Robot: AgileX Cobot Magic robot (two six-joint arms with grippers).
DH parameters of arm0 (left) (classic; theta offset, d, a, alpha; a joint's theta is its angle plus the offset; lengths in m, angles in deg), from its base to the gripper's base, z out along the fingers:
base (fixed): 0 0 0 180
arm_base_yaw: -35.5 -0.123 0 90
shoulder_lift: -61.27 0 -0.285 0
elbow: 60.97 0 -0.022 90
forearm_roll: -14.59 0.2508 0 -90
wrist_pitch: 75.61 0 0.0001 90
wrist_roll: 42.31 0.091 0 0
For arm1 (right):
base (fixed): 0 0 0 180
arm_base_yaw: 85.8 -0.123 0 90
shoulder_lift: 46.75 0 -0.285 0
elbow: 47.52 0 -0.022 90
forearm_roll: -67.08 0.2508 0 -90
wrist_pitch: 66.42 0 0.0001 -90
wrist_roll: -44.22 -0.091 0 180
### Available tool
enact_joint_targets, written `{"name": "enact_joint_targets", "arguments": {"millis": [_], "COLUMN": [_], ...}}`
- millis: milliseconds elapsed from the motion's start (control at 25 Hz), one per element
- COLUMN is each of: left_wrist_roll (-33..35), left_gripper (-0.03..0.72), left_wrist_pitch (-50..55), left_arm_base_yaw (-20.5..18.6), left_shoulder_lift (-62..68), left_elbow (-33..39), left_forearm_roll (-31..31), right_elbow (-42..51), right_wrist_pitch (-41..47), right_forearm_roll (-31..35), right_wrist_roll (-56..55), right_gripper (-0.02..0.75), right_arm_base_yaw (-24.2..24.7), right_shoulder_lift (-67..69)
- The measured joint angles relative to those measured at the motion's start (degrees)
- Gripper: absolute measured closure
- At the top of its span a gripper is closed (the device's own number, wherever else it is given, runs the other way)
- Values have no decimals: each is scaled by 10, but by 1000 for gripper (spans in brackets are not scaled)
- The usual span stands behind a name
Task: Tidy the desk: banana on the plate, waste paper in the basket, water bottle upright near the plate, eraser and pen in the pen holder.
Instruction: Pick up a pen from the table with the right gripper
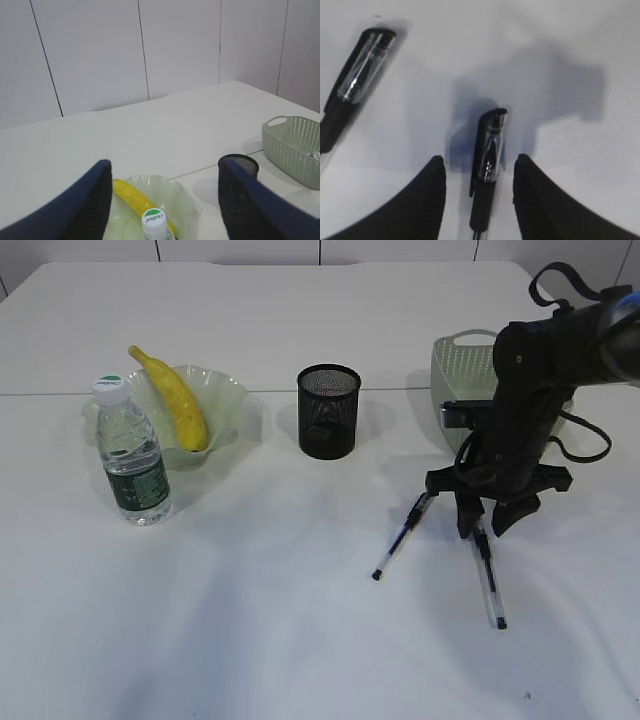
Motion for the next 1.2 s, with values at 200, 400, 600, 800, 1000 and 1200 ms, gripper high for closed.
{"name": "enact_joint_targets", "arguments": {"millis": [200, 400, 600, 800, 1000, 1200], "left_wrist_roll": [0, 0, 0, 0, 0, 0], "left_gripper": [213, 213, 213, 213, 213, 213], "left_wrist_pitch": [0, 0, 1, 1, 1, 1], "left_arm_base_yaw": [0, 0, 0, 0, 0, 0], "left_shoulder_lift": [0, 0, 0, 0, 0, 0], "left_elbow": [0, 0, 0, 0, 0, 0], "left_forearm_roll": [0, 0, 0, 0, 0, 0], "right_elbow": [0, 0, 0, 0, 0, 0], "right_wrist_pitch": [-3, -5, -5, -5, -4, -4], "right_forearm_roll": [1, -3, -13, -13, -13, -14], "right_wrist_roll": [-2, -6, -11, -13, -13, -13], "right_gripper": [404, 404, 405, 404, 404, 405], "right_arm_base_yaw": [0, 0, 0, 0, 0, 0], "right_shoulder_lift": [0, 0, 2, 9, 11, 11]}}
